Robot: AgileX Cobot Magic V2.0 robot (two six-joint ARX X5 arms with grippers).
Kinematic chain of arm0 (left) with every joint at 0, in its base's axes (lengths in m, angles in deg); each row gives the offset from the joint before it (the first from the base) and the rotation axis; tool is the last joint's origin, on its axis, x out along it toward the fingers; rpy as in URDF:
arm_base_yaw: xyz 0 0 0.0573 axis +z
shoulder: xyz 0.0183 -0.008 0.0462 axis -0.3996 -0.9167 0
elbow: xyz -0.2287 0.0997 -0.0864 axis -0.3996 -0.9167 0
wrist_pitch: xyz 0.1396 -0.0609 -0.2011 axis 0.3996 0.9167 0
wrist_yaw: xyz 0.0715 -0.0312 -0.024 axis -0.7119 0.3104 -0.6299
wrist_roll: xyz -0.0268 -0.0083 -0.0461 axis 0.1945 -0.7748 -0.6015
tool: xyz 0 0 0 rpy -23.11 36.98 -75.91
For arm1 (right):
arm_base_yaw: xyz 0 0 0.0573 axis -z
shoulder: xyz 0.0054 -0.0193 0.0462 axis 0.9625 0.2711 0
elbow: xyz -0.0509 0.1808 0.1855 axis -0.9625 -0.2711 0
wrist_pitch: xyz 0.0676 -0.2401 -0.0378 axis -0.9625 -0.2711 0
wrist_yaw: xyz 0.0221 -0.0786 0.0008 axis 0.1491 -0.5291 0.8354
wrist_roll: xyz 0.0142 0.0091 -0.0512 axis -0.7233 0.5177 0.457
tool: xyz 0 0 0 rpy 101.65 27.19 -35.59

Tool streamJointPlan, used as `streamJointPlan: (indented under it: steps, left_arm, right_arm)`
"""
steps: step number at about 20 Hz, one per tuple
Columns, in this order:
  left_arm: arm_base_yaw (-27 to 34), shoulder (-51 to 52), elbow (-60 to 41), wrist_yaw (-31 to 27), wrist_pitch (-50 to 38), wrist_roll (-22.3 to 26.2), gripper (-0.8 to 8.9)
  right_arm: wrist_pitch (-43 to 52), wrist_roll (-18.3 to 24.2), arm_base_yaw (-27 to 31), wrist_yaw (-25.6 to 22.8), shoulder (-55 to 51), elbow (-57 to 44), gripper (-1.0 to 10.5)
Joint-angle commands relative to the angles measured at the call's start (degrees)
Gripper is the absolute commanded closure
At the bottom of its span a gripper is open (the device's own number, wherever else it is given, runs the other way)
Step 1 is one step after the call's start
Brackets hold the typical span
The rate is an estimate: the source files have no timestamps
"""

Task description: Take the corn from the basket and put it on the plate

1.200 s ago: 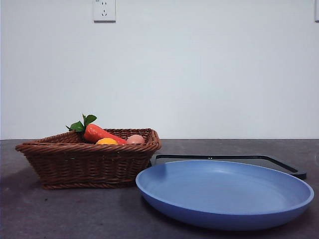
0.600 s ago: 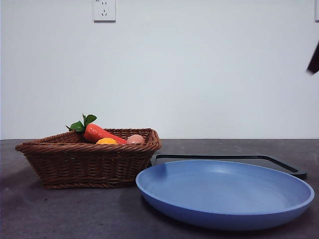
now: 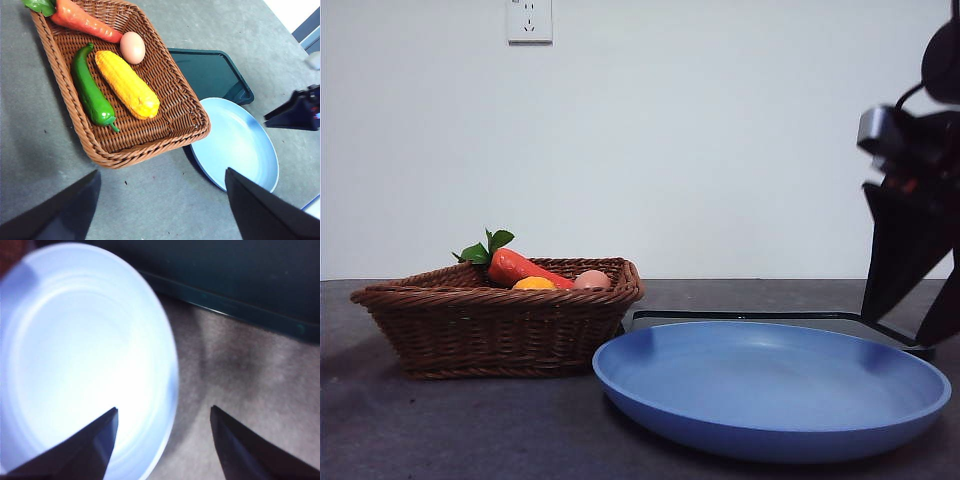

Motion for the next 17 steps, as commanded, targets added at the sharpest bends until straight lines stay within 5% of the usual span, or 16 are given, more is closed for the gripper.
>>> streamJointPlan:
  steps: [1,12,17]
  left_arm:
    - [-0.09,-0.2,1.09,0.31,-0.81,-0.09,4.1]
    - [-0.15,-0.98,1.09,0.28,-0.87,-0.33,4.11]
    - [-1.31,-4.37,1.66,0.28,-2.38,-1.84,4.11]
  right_arm:
    - [1.62,-0.5,-0.59,0.07,3.28,0.92,6.7]
    - [3.04,-0.61,-1.18,2.58,7.78,0.92,9.5]
    - [1.99,-3.45,-0.22,2.54,6.99,0.92,9.5]
